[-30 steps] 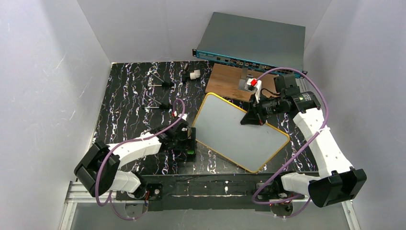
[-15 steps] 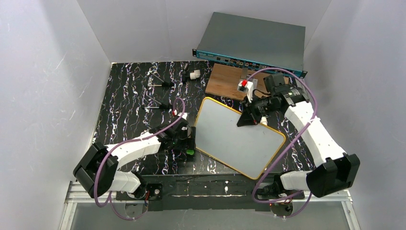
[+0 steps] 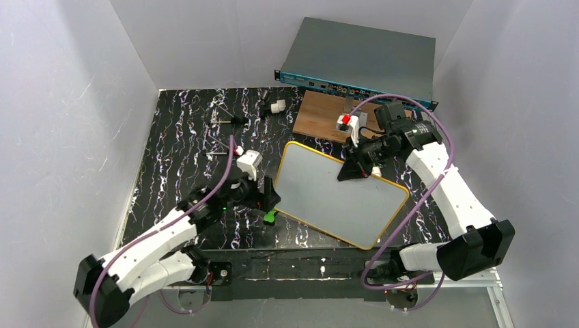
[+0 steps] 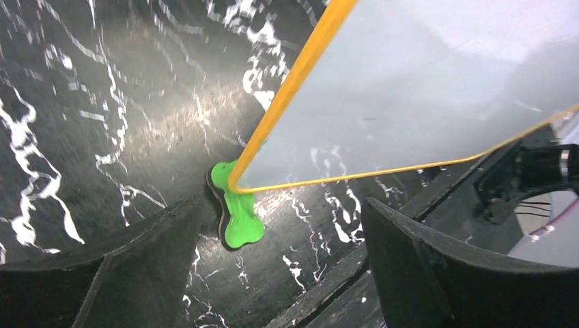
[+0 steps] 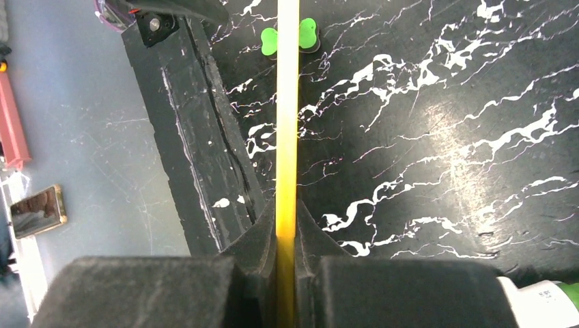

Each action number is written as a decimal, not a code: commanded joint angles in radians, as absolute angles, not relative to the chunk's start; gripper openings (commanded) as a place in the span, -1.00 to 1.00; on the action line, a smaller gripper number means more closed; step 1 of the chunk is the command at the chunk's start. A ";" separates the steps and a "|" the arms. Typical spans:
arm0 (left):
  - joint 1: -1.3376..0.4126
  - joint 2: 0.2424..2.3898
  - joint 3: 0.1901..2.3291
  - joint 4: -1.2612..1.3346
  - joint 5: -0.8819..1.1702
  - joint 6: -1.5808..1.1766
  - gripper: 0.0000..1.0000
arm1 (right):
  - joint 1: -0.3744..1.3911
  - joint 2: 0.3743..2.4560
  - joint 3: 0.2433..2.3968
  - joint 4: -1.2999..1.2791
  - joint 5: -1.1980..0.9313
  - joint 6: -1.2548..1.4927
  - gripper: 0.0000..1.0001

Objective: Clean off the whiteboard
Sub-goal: Place the whiteboard eraser at the center of the board.

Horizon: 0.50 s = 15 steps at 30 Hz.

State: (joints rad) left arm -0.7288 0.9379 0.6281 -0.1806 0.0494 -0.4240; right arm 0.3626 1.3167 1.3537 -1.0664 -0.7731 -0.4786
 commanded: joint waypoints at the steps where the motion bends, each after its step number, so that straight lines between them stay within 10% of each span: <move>1: -0.660 0.836 0.671 -0.185 0.207 -0.296 0.69 | 0.367 1.246 1.430 -1.103 -0.886 -0.573 -0.97; 15: -0.460 1.019 0.709 0.344 0.905 -0.259 0.38 | 0.381 1.305 1.570 -1.260 -0.974 -0.706 -0.97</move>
